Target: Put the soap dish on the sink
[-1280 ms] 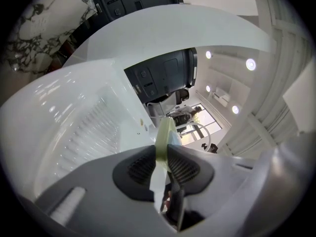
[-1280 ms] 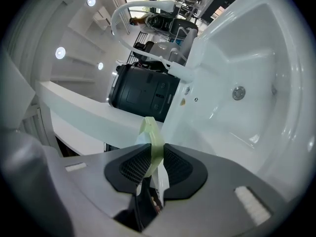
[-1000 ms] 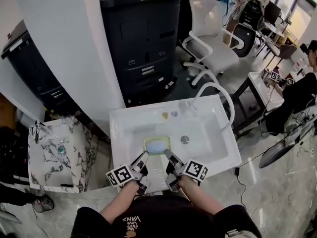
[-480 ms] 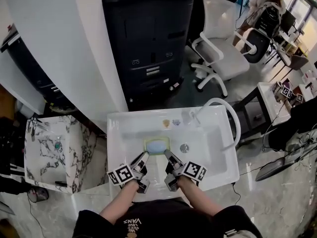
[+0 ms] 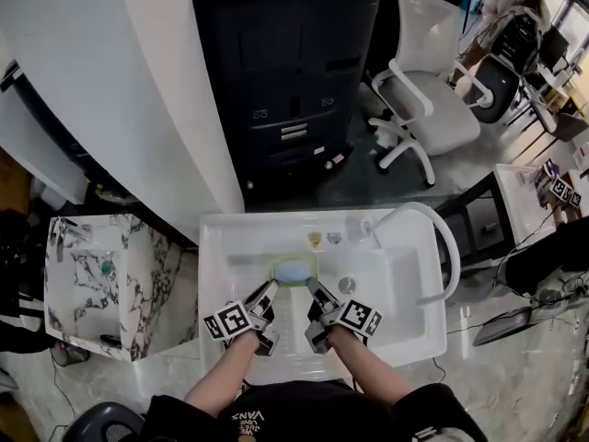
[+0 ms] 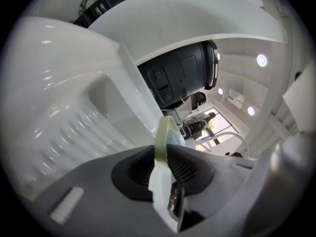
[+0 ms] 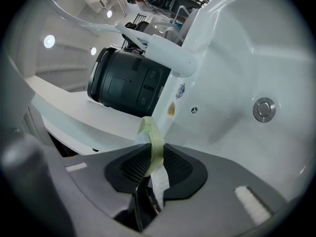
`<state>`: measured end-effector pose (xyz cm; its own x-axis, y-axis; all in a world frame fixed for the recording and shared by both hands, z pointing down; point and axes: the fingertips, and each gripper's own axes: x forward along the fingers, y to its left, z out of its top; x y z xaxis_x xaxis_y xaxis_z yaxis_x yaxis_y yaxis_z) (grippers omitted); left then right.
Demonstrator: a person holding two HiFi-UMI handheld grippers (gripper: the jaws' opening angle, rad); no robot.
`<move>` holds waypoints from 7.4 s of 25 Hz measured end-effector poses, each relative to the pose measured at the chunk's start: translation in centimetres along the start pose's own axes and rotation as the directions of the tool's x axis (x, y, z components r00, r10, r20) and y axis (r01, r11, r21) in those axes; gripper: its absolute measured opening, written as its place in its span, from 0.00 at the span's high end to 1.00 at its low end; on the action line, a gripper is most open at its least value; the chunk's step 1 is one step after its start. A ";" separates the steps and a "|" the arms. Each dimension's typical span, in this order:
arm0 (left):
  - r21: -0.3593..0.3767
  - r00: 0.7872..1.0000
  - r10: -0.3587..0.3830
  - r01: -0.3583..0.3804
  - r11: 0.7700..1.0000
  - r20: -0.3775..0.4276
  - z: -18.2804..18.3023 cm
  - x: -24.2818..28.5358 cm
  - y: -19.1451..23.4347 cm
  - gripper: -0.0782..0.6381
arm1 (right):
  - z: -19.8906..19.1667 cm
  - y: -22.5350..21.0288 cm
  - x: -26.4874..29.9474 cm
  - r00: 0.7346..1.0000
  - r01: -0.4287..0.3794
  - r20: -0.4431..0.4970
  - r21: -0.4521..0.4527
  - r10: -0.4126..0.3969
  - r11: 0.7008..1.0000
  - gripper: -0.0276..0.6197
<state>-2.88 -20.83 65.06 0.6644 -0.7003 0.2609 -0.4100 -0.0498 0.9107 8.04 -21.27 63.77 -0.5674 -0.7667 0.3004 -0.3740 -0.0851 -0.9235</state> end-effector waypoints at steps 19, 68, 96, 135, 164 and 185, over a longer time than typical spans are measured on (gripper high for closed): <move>-0.015 0.998 0.061 -0.061 0.998 -0.020 0.0 3.8 2.4 0.72 | 2.3 -3.4 2.3 0.999 0.052 -0.012 0.012 -0.052 0.999 0.84; -0.201 0.985 0.136 -0.113 0.973 0.106 2.5 7.4 2.2 0.72 | 3.7 -3.1 3.2 0.977 0.074 -0.104 -0.661 -0.189 0.747 0.75; 0.419 0.978 0.181 -0.121 0.900 -0.107 0.9 7.5 1.4 0.64 | 5.2 -3.3 4.5 0.966 0.177 -0.039 -0.625 -0.257 0.761 0.76; 0.625 0.969 0.241 -0.154 0.765 -0.056 2.0 5.5 -1.0 0.64 | 4.9 -1.7 1.2 0.966 0.222 0.028 -0.603 -0.258 0.766 0.76; 0.695 0.983 0.118 0.012 0.719 -0.139 -1.6 -6.9 -3.2 0.82 | -5.6 2.8 -6.5 0.961 0.272 0.205 -0.546 -0.188 0.792 0.95; 0.723 0.972 0.105 0.082 0.686 -0.210 -5.6 -13.3 -3.1 0.82 | -11.2 3.2 -11.9 0.970 0.241 0.146 -0.599 -0.192 0.764 0.95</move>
<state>-6.93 -7.41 60.56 0.7337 -0.5367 0.4166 -0.6788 -0.6061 0.4146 5.41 -5.28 59.92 -0.3718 -0.8206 0.4341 -0.8617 0.1311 -0.4902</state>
